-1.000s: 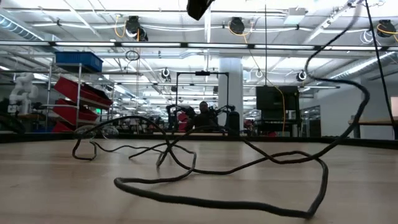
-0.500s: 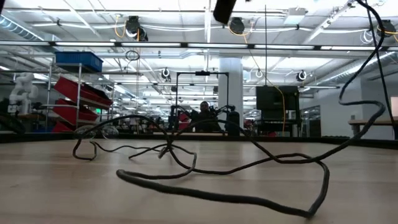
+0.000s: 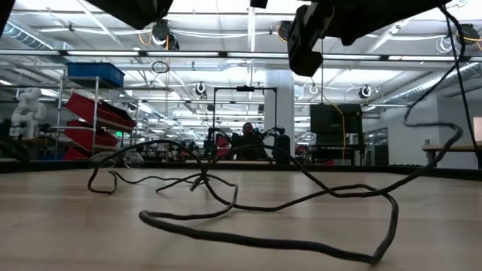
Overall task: Coil cords
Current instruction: Coil the black wire onto the spool
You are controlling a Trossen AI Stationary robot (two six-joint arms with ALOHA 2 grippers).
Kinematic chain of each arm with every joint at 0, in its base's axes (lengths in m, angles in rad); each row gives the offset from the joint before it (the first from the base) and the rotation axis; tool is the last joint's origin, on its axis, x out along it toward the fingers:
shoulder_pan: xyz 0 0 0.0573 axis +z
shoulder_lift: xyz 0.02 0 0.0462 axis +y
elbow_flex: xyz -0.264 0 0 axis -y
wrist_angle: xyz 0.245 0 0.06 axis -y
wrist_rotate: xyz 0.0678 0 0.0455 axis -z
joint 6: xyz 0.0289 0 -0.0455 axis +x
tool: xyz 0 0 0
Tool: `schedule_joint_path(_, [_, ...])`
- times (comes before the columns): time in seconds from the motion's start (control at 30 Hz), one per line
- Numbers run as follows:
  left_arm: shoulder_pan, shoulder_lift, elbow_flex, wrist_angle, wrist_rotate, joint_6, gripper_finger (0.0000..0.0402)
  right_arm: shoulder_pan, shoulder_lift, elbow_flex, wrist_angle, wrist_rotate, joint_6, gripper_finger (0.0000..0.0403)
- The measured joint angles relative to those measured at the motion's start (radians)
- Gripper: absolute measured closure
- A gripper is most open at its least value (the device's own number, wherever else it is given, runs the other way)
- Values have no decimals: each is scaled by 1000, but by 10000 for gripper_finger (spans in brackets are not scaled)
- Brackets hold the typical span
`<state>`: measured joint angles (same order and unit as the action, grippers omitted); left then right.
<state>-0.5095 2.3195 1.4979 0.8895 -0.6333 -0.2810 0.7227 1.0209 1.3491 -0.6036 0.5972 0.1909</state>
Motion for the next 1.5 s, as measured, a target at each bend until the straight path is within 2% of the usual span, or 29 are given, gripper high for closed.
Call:
schedule_joint_path(0.4, [-65,2,0,-16,-75,8,265,0,-18,0,0,-1,2,403])
schedule_joint_path(0.57, [-74,2,0,-17,-188,39,265,0,-31,0,0,-1,-13,403])
schedule_joint_path(0.77, [-13,2,0,-3,-43,30,265,-1,-35,0,0,0,-36,403])
schedule_joint_path(1.1, [12,2,0,-16,-38,17,268,-1,-35,0,0,-1,-50,403])
schedule_joint_path(1.27, [-1,2,0,-16,-76,94,304,-1,-35,0,0,-1,-62,403])
schedule_joint_path(1.43, [-4,2,0,-16,-78,132,377,-1,-37,0,0,2,-64,403])
schedule_joint_path(1.5, [-3,2,0,-16,-78,139,393,-1,-39,0,0,3,-62,403])
